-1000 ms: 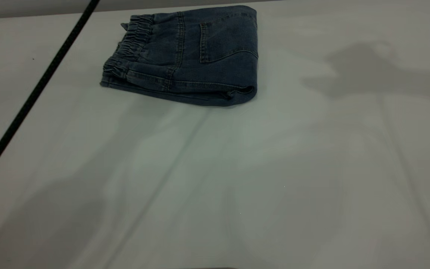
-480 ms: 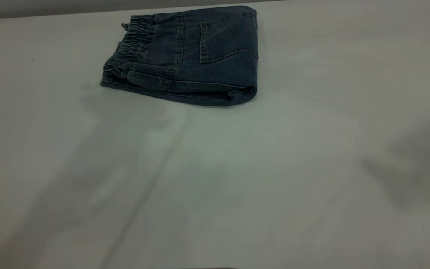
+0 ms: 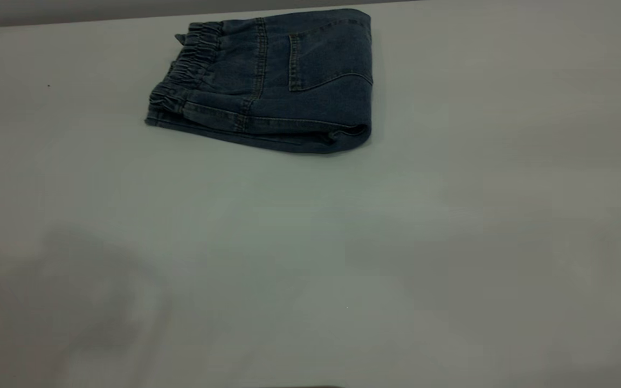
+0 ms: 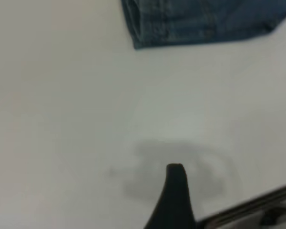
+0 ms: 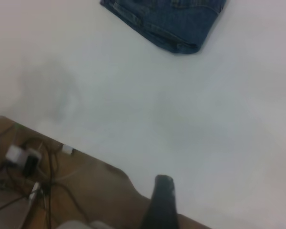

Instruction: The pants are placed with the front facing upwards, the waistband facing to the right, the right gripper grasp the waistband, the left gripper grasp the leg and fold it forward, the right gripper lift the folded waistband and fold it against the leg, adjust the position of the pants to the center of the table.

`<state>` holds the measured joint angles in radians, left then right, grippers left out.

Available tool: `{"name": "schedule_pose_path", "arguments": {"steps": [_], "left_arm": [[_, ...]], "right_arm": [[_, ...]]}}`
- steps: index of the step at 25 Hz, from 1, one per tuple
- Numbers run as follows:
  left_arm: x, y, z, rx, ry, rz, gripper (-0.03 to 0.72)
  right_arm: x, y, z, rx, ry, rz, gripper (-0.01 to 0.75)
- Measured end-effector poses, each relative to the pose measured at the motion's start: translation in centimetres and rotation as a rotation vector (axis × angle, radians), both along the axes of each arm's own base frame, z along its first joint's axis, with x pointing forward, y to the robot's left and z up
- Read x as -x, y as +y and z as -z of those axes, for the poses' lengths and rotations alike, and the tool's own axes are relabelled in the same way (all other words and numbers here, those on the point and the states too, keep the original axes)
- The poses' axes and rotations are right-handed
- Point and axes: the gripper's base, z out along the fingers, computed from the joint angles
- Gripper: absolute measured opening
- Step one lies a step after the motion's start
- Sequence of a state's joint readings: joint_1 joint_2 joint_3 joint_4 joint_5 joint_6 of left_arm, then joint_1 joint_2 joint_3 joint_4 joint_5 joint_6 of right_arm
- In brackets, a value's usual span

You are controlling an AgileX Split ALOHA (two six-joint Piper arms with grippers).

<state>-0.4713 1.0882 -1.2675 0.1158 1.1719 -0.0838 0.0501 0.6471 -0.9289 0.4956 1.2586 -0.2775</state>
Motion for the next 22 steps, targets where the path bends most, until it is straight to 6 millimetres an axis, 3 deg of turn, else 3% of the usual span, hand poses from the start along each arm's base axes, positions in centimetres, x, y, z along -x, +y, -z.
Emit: {"name": "schedule_pose_path", "arguments": {"steps": [5,10,17,22], "left_arm": [[5.7,2.8,1.6,0.035,-0.041,0.006,0.579],[9.4,4.6,4.6,0.016,-0.06,0.037,0.579],[11.5,5.7,10.5,-0.045,0.025,0.061,0.579],[11.4,5.6,13.6,-0.056,0.052,0.069,0.579]], "right_arm": [[4.2,-0.9,2.3,0.037,-0.067,0.075,0.587],[6.2,-1.9,5.6,0.111,-0.083,0.155,0.587],[7.0,-2.5,10.6,0.154,-0.142,0.198,0.587],[7.4,-2.7,10.9,0.158,-0.2,0.216,0.587]]}}
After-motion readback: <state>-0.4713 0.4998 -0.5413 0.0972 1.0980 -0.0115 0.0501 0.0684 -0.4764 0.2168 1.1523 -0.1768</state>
